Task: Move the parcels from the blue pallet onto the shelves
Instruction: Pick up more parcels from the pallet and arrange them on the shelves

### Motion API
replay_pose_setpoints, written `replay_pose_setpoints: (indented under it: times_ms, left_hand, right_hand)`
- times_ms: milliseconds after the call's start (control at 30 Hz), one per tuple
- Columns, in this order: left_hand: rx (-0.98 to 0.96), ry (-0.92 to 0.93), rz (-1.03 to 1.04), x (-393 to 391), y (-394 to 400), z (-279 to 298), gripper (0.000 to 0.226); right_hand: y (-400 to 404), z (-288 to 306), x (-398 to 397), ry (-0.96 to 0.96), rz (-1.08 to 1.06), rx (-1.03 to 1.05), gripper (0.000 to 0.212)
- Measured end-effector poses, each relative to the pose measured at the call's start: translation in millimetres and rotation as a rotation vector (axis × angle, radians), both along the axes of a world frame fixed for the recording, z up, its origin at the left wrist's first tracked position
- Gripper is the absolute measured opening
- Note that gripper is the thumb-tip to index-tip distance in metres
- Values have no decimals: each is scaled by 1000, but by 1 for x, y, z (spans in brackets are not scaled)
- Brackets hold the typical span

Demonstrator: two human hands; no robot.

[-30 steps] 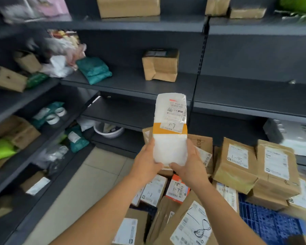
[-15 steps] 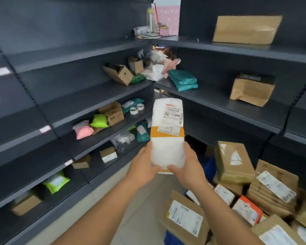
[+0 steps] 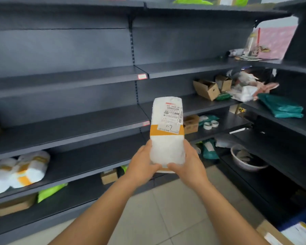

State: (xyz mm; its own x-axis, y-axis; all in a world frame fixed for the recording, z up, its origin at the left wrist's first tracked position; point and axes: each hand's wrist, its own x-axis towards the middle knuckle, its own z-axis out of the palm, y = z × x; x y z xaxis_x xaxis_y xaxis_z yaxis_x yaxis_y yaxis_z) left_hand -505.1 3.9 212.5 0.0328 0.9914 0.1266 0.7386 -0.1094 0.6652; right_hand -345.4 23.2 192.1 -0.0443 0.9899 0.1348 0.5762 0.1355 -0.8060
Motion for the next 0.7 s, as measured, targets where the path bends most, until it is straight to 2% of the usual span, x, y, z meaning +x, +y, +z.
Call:
replay_pose_setpoints:
  times_ms: [400, 533, 700]
  left_hand:
    - [44, 32, 390, -186, -52, 30, 72]
    - [22, 51, 492, -238, -59, 30, 64]
    - [-6, 71, 605, -306, -50, 25, 65]
  right_hand:
    - [2, 42, -199, -9, 408, 35, 81]
    - [10, 42, -257, -32, 499, 3, 80]
    - [32, 32, -334, -43, 592, -14, 77]
